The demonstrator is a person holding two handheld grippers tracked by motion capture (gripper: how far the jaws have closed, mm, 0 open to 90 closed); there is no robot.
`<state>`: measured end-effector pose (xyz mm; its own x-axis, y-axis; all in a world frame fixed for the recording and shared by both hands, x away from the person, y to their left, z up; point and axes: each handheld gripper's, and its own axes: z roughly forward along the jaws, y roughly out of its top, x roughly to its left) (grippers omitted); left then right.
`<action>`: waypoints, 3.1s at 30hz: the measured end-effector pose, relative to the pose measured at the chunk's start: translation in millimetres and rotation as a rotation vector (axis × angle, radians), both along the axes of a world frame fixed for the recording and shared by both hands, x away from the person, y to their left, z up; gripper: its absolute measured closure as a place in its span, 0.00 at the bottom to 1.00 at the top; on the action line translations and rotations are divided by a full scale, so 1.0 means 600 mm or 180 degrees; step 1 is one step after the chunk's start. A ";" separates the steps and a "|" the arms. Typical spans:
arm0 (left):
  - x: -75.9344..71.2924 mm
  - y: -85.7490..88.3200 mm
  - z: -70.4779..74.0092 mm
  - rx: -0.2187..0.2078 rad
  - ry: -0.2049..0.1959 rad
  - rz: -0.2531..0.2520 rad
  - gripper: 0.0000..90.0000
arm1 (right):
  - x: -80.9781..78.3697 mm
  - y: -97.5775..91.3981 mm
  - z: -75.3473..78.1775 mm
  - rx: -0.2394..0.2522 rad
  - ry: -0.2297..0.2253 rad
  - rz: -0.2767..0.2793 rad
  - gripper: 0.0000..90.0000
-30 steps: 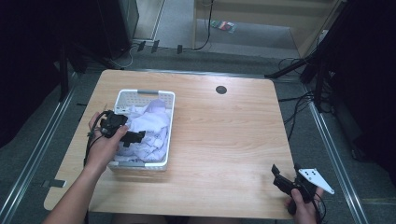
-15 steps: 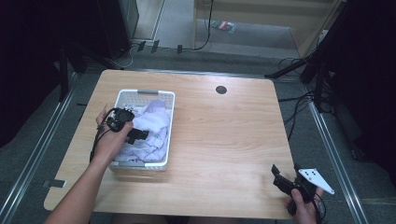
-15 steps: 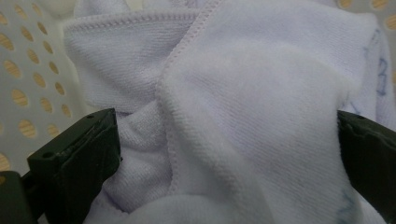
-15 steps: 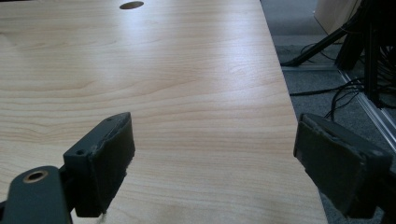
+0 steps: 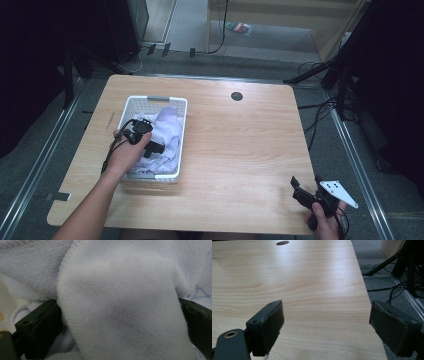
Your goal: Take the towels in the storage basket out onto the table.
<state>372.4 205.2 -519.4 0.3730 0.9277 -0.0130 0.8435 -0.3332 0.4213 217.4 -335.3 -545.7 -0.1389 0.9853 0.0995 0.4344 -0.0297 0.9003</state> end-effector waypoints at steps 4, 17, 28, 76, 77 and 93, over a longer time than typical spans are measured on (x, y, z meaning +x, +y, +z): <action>-0.002 0.000 -0.004 -0.0020 -0.0053 -0.0040 0.00 | 0.001 0.000 0.000 -0.0004 -0.0001 0.0001 0.14; -0.010 -0.014 0.004 0.0104 -0.0083 -0.0130 0.24 | 0.001 0.000 0.000 -0.0014 0.0007 -0.0003 0.14; -0.011 -0.002 0.012 0.0085 -0.0191 -0.0129 0.62 | 0.001 0.000 0.000 0.0001 0.0012 -0.0008 0.14; -0.021 -0.026 0.248 -0.0104 -0.0532 -0.0182 0.65 | 0.000 0.000 0.000 0.0009 0.0010 -0.0005 0.14; -0.020 -0.029 0.252 -0.0114 -0.0533 -0.0189 0.65 | 0.001 0.000 0.000 0.0009 0.0010 -0.0008 0.14; -0.013 -0.129 0.294 -0.0266 -0.0550 -0.0356 0.65 | 0.001 0.000 0.000 0.0007 0.0010 -0.0006 0.14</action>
<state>364.5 127.6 -343.0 0.4770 0.8788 -0.0151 0.7160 -0.3785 0.5865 217.8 -335.4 -545.7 -0.1367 0.9853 0.1022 0.4372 -0.0326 0.8988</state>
